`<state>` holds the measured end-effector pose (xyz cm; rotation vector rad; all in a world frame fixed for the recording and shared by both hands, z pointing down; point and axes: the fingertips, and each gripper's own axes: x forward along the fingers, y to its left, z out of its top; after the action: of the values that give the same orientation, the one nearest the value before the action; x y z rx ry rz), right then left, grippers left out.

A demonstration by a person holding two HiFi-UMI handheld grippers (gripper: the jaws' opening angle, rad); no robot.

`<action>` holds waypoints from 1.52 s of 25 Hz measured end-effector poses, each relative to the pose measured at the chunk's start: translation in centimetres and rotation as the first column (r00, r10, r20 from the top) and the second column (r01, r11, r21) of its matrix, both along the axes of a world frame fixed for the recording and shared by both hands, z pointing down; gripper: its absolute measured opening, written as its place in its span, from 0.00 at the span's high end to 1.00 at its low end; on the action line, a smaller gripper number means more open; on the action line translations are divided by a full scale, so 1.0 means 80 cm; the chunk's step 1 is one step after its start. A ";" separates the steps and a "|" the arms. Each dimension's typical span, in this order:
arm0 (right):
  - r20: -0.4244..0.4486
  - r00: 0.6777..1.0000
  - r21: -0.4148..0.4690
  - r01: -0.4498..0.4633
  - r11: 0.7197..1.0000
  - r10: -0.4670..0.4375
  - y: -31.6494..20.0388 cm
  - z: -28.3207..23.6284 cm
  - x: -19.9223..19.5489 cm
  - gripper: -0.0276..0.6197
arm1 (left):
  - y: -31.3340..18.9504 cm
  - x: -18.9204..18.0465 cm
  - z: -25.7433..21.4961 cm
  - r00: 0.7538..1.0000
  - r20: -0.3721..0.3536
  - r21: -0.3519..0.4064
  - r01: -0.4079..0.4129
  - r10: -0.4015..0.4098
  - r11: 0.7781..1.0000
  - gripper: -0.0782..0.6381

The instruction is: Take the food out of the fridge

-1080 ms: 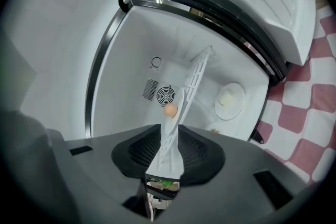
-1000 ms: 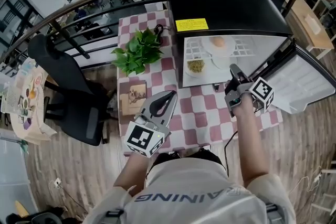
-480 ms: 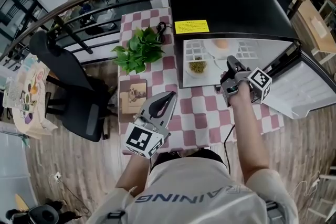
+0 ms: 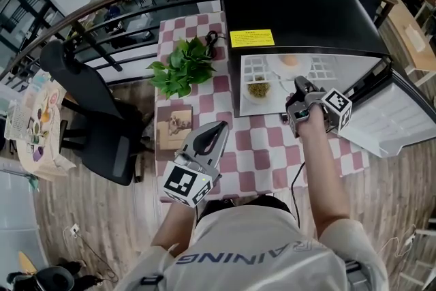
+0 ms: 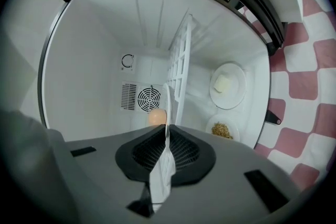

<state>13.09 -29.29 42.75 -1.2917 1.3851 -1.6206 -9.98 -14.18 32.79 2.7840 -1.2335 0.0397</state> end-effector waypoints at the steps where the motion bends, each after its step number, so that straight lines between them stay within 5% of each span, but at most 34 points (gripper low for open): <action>1: 0.004 1.000 -0.003 -0.004 1.000 0.004 0.001 0.002 0.000 0.90 | 0.000 -0.001 0.000 1.000 0.000 0.000 0.001 -0.001 1.000 0.88; 18: -0.006 0.999 0.054 -0.031 0.998 0.032 0.036 -0.005 0.009 0.91 | 0.005 0.001 0.000 1.000 -0.002 -0.007 -0.030 0.030 1.000 0.88; 21: 0.020 0.998 0.074 -0.056 0.996 0.055 0.031 -0.008 0.012 0.77 | 0.006 0.002 -0.001 1.000 -0.001 -0.007 -0.031 0.031 0.999 0.88; 38: 0.055 0.998 0.019 -0.020 1.000 0.019 0.004 0.018 -0.004 0.78 | 0.012 -0.016 0.006 1.000 0.009 -0.024 0.013 -0.013 1.000 0.88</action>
<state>12.73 -29.00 44.19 -1.2368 1.3480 -1.6144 -11.24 -13.24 33.28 2.7580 -1.2444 0.0650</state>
